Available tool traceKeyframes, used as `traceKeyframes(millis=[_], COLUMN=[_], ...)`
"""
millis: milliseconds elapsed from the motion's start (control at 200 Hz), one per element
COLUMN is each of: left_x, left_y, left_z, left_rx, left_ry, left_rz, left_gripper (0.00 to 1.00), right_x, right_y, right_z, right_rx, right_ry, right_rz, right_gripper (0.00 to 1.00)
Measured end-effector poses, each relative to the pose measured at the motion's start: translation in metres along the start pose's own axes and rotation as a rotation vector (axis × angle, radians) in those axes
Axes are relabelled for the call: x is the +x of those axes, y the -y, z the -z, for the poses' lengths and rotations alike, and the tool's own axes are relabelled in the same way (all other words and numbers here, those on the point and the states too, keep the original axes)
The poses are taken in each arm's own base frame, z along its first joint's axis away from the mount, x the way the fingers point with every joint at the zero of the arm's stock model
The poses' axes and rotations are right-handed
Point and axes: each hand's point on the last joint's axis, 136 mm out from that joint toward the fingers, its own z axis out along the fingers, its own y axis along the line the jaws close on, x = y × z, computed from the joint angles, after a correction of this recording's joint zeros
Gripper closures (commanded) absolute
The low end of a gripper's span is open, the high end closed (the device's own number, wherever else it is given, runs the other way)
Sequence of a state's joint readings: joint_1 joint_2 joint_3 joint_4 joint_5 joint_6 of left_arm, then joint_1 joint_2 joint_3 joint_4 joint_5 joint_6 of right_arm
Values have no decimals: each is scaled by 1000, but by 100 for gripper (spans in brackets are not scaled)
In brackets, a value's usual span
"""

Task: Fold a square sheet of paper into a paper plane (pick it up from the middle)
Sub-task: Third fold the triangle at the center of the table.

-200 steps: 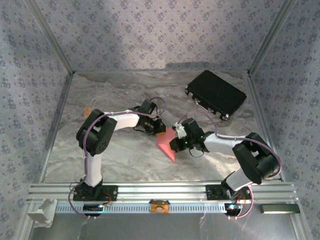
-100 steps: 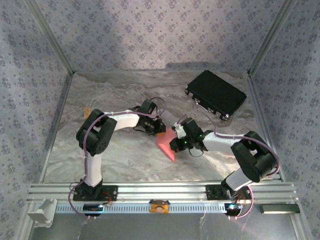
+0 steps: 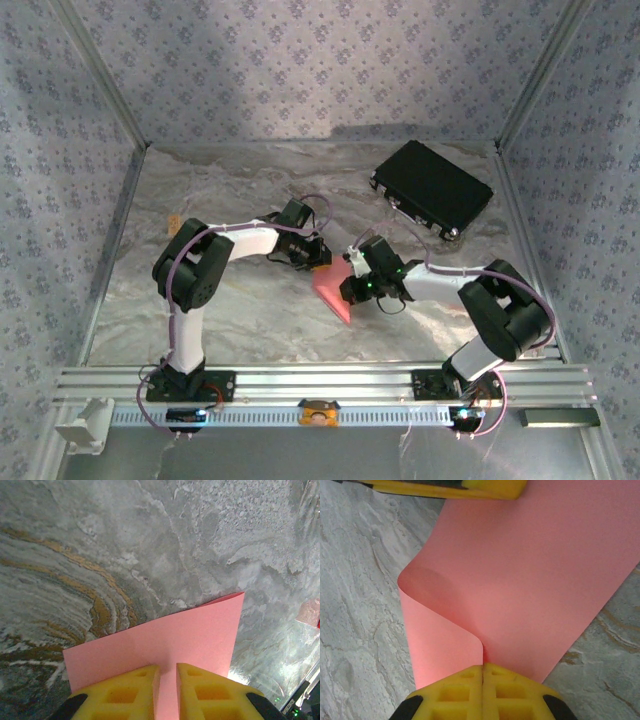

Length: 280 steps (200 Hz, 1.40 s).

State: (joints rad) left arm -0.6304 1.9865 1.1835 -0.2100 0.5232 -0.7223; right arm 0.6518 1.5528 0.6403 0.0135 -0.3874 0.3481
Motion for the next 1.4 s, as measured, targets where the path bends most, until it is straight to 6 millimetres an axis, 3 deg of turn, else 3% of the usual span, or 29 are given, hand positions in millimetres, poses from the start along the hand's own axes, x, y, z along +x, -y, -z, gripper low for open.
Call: traceKeyframes(millis=[1399], left_x=[0], left_y=[0], left_z=[0], left_rx=[-9], left_ry=[8], left_rz=[-5], left_gripper=[81], right_x=[3], right_y=[1], right_z=[-4], right_rx=[12], right_ry=[-23], right_rz=[-4], right_gripper=[100])
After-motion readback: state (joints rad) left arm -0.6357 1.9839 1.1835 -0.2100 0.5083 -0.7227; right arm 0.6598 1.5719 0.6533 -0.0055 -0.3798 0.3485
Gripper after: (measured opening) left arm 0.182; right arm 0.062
